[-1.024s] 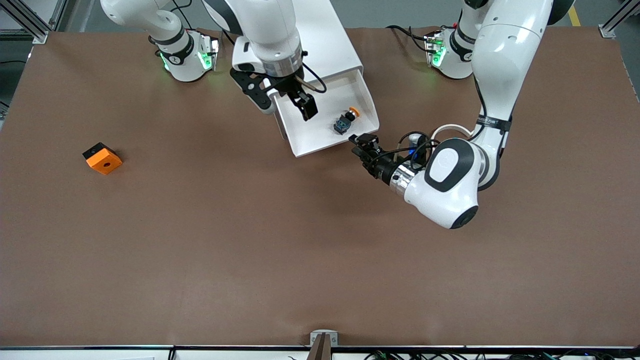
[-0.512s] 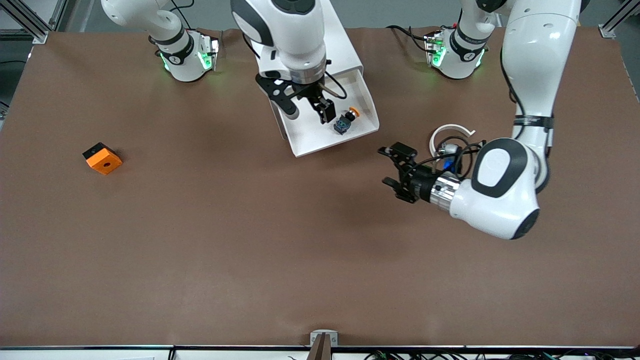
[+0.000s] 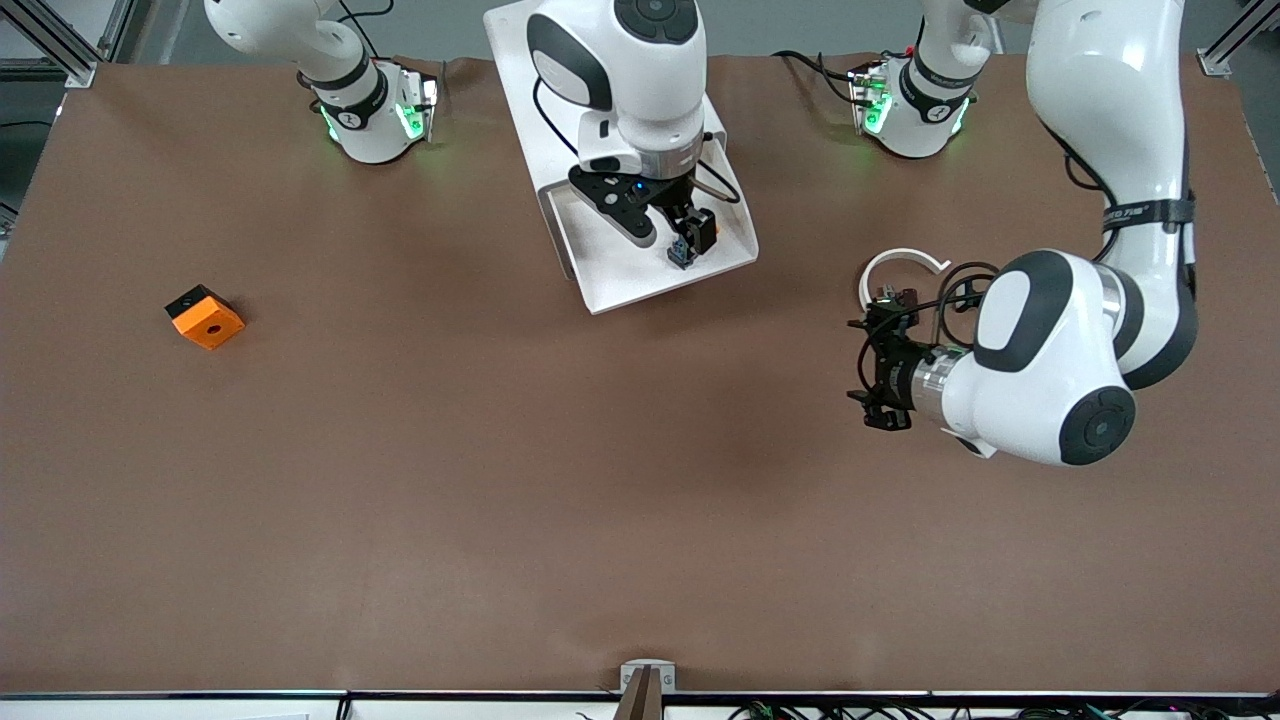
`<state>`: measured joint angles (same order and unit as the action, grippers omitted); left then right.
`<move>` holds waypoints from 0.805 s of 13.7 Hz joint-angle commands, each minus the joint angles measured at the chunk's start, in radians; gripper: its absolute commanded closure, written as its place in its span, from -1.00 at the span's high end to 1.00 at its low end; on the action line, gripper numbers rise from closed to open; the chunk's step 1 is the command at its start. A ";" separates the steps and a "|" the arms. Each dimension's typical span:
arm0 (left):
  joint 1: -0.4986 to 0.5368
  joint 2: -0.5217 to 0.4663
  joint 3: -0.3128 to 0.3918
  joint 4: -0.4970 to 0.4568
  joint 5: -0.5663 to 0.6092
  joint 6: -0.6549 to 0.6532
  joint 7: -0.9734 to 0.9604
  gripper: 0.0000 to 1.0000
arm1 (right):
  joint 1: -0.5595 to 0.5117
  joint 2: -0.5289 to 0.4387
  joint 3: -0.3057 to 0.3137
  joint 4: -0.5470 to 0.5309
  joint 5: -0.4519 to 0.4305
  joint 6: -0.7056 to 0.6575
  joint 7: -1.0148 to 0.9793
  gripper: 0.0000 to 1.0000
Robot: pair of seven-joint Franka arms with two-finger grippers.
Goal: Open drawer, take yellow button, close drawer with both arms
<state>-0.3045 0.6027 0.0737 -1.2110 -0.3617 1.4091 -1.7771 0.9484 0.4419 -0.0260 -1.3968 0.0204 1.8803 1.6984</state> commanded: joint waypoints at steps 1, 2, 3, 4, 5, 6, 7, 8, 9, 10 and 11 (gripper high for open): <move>-0.004 -0.072 0.009 -0.015 0.072 0.004 0.264 1.00 | 0.019 0.052 -0.012 0.054 -0.016 -0.001 -0.011 1.00; 0.001 -0.090 0.009 -0.019 0.081 0.004 0.363 1.00 | 0.023 0.066 -0.012 0.065 -0.016 -0.001 -0.017 1.00; 0.005 -0.102 0.009 -0.019 0.111 0.001 0.462 1.00 | 0.024 0.079 -0.012 0.076 -0.016 -0.001 -0.034 1.00; 0.004 -0.122 0.005 -0.025 0.148 0.001 0.555 1.00 | 0.024 0.086 -0.012 0.079 -0.016 -0.001 -0.051 1.00; 0.005 -0.133 0.005 -0.038 0.164 -0.005 0.641 1.00 | 0.024 0.089 -0.012 0.079 -0.016 -0.001 -0.068 1.00; 0.008 -0.147 0.006 -0.044 0.167 -0.009 0.715 1.00 | 0.024 0.098 -0.012 0.082 -0.016 -0.001 -0.086 1.00; 0.031 -0.156 0.005 -0.051 0.167 -0.018 0.802 1.00 | 0.024 0.106 -0.012 0.091 -0.016 -0.001 -0.103 1.00; 0.048 -0.170 0.003 -0.067 0.167 -0.028 0.906 1.00 | 0.024 0.110 -0.012 0.093 -0.016 -0.001 -0.118 1.00; 0.060 -0.194 0.006 -0.088 0.167 -0.032 1.012 1.00 | 0.024 0.113 -0.012 0.091 -0.016 -0.001 -0.134 1.00; 0.074 -0.216 0.006 -0.113 0.168 -0.032 1.078 1.00 | 0.024 0.121 -0.012 0.093 -0.014 -0.001 -0.138 1.00; 0.079 -0.236 0.006 -0.128 0.167 -0.030 1.120 1.00 | 0.026 0.126 -0.012 0.093 -0.014 -0.001 -0.140 1.00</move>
<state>-0.2354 0.4423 0.0799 -1.2618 -0.2100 1.3768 -0.7584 0.9618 0.5389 -0.0273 -1.3428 0.0165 1.8907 1.5768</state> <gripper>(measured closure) 0.000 0.000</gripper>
